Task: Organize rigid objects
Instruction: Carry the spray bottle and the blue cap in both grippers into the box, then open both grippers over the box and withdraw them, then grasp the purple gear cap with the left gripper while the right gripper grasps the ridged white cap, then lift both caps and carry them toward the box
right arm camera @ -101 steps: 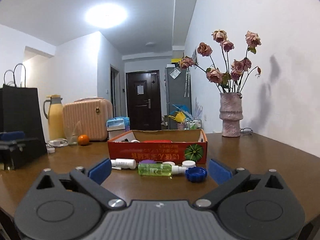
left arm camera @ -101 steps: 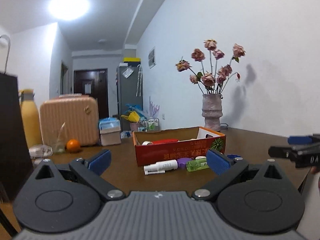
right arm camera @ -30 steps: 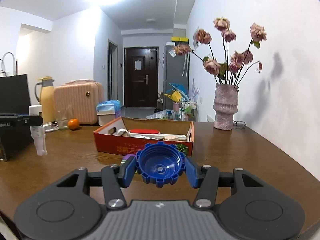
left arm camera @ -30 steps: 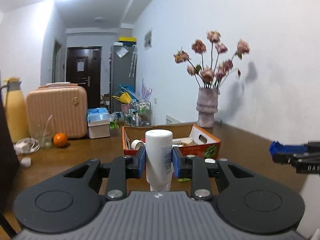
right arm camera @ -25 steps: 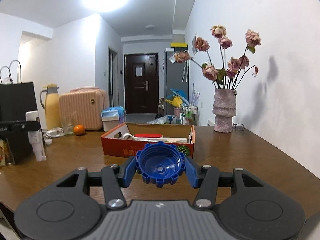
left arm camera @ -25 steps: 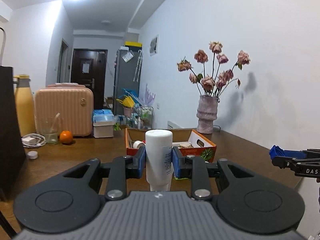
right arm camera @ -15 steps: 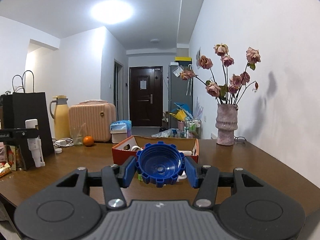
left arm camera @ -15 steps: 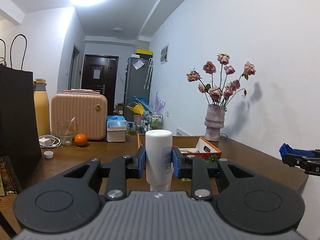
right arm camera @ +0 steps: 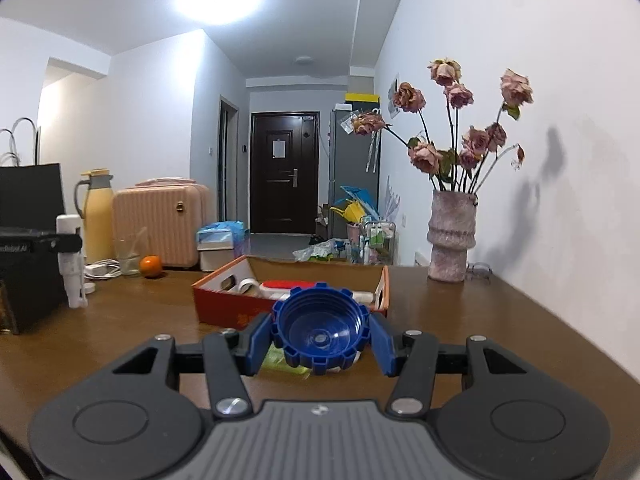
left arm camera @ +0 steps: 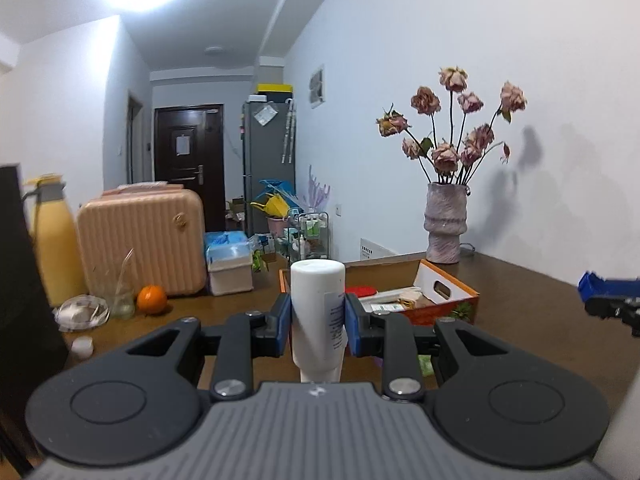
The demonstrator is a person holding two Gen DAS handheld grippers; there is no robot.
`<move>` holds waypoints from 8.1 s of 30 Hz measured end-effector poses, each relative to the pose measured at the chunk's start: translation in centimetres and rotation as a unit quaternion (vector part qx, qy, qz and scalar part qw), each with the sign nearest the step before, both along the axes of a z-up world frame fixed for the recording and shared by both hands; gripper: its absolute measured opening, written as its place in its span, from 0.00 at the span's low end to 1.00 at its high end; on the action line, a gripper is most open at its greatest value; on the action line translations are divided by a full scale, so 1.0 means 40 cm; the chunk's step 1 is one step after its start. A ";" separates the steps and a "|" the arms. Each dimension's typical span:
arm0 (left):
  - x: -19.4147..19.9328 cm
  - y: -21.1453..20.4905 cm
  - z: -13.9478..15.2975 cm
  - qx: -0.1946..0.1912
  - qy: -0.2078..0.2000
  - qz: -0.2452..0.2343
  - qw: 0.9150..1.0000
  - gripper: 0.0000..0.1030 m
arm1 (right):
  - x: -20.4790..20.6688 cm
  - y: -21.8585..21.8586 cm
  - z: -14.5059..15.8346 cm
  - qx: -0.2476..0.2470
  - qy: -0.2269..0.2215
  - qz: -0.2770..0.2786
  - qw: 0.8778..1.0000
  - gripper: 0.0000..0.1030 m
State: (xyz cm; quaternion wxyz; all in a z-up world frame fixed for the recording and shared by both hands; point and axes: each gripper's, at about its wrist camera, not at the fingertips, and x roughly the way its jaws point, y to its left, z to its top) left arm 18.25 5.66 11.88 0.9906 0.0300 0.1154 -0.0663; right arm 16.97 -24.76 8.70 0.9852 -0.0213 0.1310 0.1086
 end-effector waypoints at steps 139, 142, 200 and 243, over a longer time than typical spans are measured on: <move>0.488 -0.232 -0.273 0.001 0.208 -0.069 0.976 0.98 | 0.509 -0.053 -0.203 0.067 0.173 0.010 0.983 0.83; 0.567 -0.249 -0.302 -0.006 0.233 -0.071 0.970 0.89 | 0.601 -0.026 -0.222 0.060 0.200 0.013 0.978 0.74; -0.189 -0.084 -0.187 -0.032 0.066 0.075 0.994 0.52 | -0.094 0.049 -0.122 0.079 0.003 0.005 0.997 0.37; 0.688 -0.079 -0.200 0.041 0.119 -0.005 0.992 0.55 | 0.675 0.120 -0.180 0.112 0.069 -0.100 0.986 0.39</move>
